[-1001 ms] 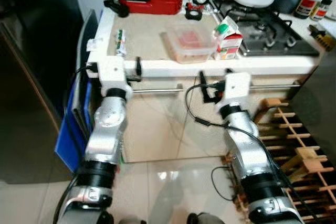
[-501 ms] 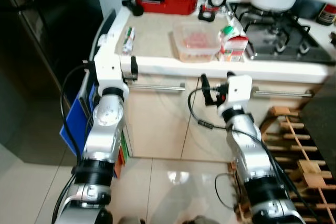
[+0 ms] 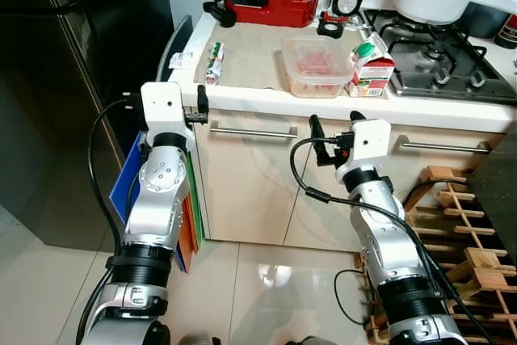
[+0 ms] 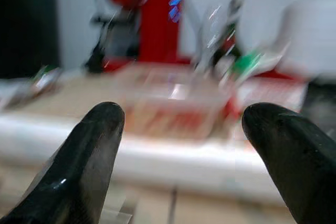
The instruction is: Restocking fridge
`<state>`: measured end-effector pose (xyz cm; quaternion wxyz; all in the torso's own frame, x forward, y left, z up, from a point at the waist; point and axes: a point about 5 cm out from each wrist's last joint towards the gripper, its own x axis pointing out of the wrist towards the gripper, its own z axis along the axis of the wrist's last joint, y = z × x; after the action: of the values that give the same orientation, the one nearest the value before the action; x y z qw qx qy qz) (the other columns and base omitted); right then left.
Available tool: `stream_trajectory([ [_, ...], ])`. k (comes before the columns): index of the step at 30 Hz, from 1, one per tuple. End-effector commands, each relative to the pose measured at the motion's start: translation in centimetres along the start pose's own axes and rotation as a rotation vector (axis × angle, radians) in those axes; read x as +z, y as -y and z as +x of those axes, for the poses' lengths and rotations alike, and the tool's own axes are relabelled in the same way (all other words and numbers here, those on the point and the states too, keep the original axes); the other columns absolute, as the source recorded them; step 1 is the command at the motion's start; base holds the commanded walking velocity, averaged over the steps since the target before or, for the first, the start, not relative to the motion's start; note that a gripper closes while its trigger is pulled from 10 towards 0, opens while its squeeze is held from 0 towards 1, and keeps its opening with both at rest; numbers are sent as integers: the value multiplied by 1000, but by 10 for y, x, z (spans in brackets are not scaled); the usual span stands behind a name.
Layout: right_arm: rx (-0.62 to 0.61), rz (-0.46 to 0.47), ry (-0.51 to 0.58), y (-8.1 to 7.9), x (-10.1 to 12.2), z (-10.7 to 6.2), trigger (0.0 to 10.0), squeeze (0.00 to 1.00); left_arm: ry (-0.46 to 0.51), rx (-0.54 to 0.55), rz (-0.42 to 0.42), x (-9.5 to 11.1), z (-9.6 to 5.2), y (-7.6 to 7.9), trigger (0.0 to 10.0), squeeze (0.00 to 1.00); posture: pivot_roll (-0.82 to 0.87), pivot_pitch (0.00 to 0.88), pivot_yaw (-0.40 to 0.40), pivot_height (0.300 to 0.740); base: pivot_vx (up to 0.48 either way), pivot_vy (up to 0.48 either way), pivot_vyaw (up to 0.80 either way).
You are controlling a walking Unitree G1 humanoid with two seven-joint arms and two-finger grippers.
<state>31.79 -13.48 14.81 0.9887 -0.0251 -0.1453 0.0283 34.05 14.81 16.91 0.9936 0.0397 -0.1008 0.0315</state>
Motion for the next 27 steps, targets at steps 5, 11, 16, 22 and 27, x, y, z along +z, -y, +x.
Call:
stream_trajectory([
  [5,-64,-16,84,18,23,17,10000,0,76,-85,-1,16,0,13,10000,0,-44,0,-15,726,0,0,0],
  [11,-77,-29,138,23,38,26,10000,0,159,-114,-22,30,-2,18,10000,0,-46,0,-10,726,414,0,0],
  [16,-78,-48,203,23,54,32,10000,0,198,-134,-19,36,-5,23,10000,0,-48,0,-6,726,459,0,0],
  [22,-89,-51,249,25,66,37,10000,0,216,-162,-22,39,-7,28,10000,0,-52,0,-2,726,461,0,0],
  [27,-85,-48,244,24,66,38,10000,0,229,-157,-42,43,-7,28,10000,0,-52,0,-1,726,278,0,0],
])
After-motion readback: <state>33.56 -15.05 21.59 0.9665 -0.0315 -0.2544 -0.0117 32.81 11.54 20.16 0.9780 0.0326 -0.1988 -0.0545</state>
